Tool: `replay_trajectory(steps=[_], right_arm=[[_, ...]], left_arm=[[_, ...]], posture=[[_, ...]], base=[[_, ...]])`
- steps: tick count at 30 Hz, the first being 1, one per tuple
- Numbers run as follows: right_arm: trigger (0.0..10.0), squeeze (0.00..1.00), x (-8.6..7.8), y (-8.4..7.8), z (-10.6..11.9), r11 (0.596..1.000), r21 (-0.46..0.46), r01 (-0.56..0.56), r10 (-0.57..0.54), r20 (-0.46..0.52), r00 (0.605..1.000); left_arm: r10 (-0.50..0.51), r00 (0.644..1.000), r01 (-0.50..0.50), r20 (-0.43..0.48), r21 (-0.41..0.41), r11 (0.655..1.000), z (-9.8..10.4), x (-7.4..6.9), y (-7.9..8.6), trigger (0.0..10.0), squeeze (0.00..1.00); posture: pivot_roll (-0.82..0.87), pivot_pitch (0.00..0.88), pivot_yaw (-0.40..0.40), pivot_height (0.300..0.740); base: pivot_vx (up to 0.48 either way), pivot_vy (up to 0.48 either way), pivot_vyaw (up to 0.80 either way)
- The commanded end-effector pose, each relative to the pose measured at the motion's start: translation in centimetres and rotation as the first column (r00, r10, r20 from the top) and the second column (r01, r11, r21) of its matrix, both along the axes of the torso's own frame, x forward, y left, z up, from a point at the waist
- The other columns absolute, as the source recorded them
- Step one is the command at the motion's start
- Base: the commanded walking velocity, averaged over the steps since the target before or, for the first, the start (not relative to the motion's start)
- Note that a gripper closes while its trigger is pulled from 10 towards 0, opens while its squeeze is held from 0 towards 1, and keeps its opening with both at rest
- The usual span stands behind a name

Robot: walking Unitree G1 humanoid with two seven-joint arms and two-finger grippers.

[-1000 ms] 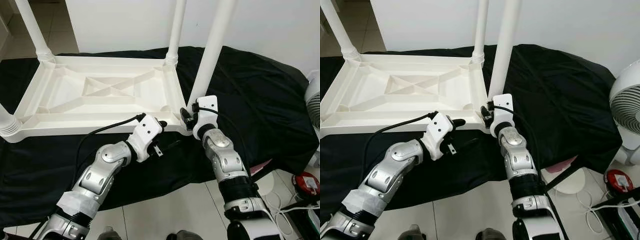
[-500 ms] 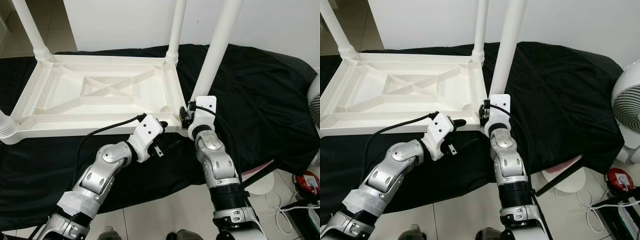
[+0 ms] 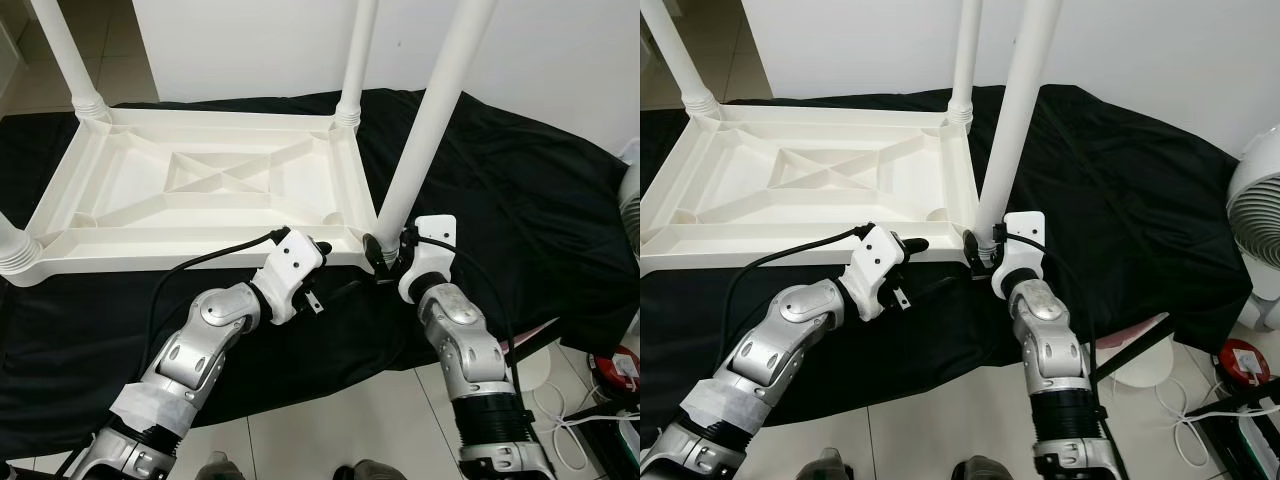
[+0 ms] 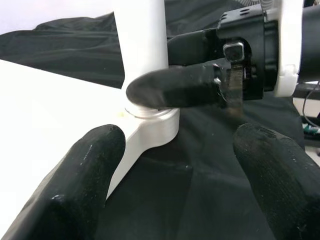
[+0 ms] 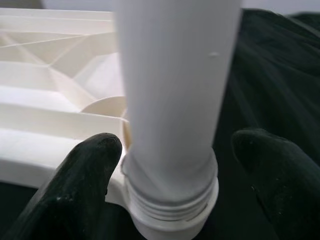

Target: Building children table

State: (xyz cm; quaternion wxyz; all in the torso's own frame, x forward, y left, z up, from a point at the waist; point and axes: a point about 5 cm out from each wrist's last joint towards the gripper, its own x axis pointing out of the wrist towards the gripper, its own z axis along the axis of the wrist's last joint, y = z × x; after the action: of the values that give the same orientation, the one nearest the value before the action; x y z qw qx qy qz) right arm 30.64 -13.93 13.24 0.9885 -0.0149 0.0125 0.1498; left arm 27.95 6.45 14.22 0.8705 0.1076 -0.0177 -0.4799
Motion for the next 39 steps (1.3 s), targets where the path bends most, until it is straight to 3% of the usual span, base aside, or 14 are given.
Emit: replay_trajectory(steps=[1,4,8,17,21,22,23,24,38,39], right_arm=[[10.0,0.0,-0.2,-0.2,-0.6,0.998,-0.011,-0.059,0.059,0.004,0.998],[10.0,0.0,0.4,-1.3,-0.2,0.986,-0.058,-0.159,0.161,0.032,0.986],[10.0,0.0,1.1,-1.7,0.1,0.976,-0.092,-0.199,0.202,0.032,0.979],[10.0,0.0,3.1,-1.9,0.4,0.946,-0.173,-0.274,0.283,0.028,0.959],[10.0,0.0,4.3,-1.2,0.2,0.92,-0.185,-0.346,0.351,-0.005,0.936],[6.2,0.0,4.5,-1.0,0.0,0.911,-0.186,-0.367,0.37,-0.023,0.929],[6.2,0.0,4.5,-1.0,0.0,0.911,-0.186,-0.367,0.37,-0.023,0.929],[0.0,0.0,4.6,-0.7,-0.4,0.899,-0.187,-0.397,0.396,-0.046,0.917],[0.0,0.0,4.2,-0.6,-1.8,0.864,-0.181,-0.471,0.462,-0.092,0.882],[4.2,0.0,4.2,-0.7,-2.0,0.865,-0.188,-0.466,0.457,-0.093,0.885]], left_arm=[[-0.039,0.999,0.039,-0.007,0.015,0.999,-0.2,-0.3,-0.2,10.0,0.0],[-0.046,0.999,0.046,-0.005,0.014,0.999,0.0,-0.1,-0.3,10.0,0.0],[-0.048,0.999,0.049,-0.002,0.015,0.999,0.1,0.1,-0.4,10.0,0.0],[-0.044,0.999,0.044,0.008,0.008,0.999,0.4,0.3,-0.6,10.0,0.0],[-0.031,0.999,0.031,0.012,0.001,1.0,0.5,0.4,-0.5,10.0,0.0],[-0.027,1.0,0.027,0.013,0.001,1.0,0.5,0.4,-0.5,10.0,0.0],[-0.027,1.0,0.027,0.013,0.001,1.0,0.5,0.4,-0.5,10.0,0.0],[-0.023,1.0,0.022,0.014,0.004,1.0,0.5,0.4,-0.4,10.0,0.0],[-0.014,1.0,0.014,0.012,0.012,1.0,0.3,0.3,-0.3,10.0,0.0],[-0.016,1.0,0.016,0.011,0.012,1.0,0.3,0.2,-0.3,10.0,0.0]], posture=[[0.04,0.0,-0.04,0.74],[0.03,0.0,-0.029,0.74],[0.03,0.0,-0.03,0.74],[0.04,0.0,-0.031,0.74],[0.05,0.0,-0.037,0.74],[0.06,0.0,-0.037,0.74],[0.06,0.0,-0.037,0.74],[0.06,0.0,-0.042,0.74],[0.06,0.0,-0.045,0.74],[0.06,0.0,-0.044,0.74]], base=[[0.0,0.0,0.0],[0.0,0.0,0.0],[0.0,0.0,0.0],[0.0,0.0,0.0],[0.0,0.0,0.0],[0.0,0.0,0.0],[0.0,0.0,0.0],[0.0,0.0,0.0],[0.0,0.0,0.0],[0.0,0.0,0.0]])
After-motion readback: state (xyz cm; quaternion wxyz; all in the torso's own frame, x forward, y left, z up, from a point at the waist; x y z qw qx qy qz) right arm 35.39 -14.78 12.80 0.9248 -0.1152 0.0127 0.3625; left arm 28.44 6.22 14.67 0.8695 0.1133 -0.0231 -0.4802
